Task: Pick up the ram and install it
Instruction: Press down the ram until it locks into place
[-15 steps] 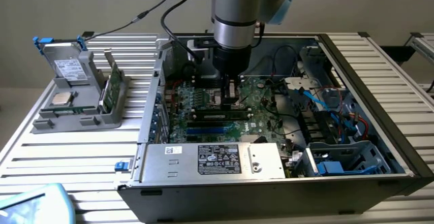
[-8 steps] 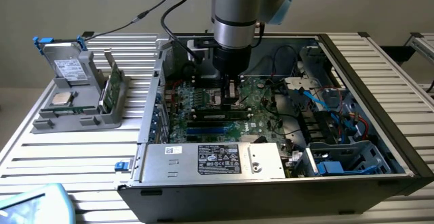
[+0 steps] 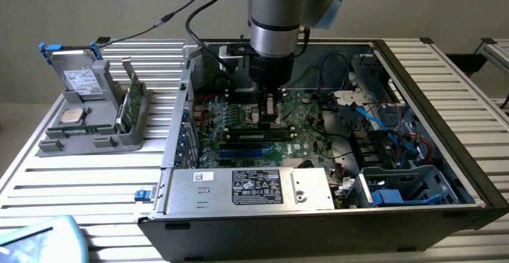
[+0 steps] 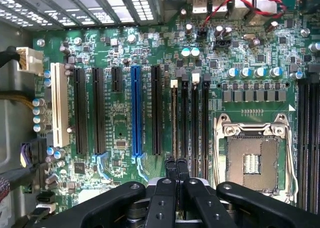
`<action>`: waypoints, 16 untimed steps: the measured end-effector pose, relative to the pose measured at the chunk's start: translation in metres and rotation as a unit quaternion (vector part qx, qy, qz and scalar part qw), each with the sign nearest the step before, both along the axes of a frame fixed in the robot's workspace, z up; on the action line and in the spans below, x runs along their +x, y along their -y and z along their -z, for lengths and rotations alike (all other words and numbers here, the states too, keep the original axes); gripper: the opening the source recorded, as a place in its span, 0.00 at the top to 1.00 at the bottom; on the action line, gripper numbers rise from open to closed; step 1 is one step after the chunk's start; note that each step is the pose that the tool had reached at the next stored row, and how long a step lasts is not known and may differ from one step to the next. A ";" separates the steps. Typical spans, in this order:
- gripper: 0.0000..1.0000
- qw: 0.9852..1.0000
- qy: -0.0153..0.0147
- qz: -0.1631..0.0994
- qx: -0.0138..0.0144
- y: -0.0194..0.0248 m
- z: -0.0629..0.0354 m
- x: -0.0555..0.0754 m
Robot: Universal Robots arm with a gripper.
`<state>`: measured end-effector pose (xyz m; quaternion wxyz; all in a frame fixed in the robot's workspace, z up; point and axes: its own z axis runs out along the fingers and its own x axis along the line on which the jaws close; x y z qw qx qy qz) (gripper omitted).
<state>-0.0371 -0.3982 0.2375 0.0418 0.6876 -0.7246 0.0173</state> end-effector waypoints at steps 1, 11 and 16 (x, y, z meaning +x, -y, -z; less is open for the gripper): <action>0.89 1.000 0.000 0.009 0.000 0.0000 0.0002 0.000; 0.89 0.995 0.000 0.100 0.000 0.0000 0.0021 0.000; 0.89 0.989 0.000 0.145 0.000 0.0000 0.0031 0.000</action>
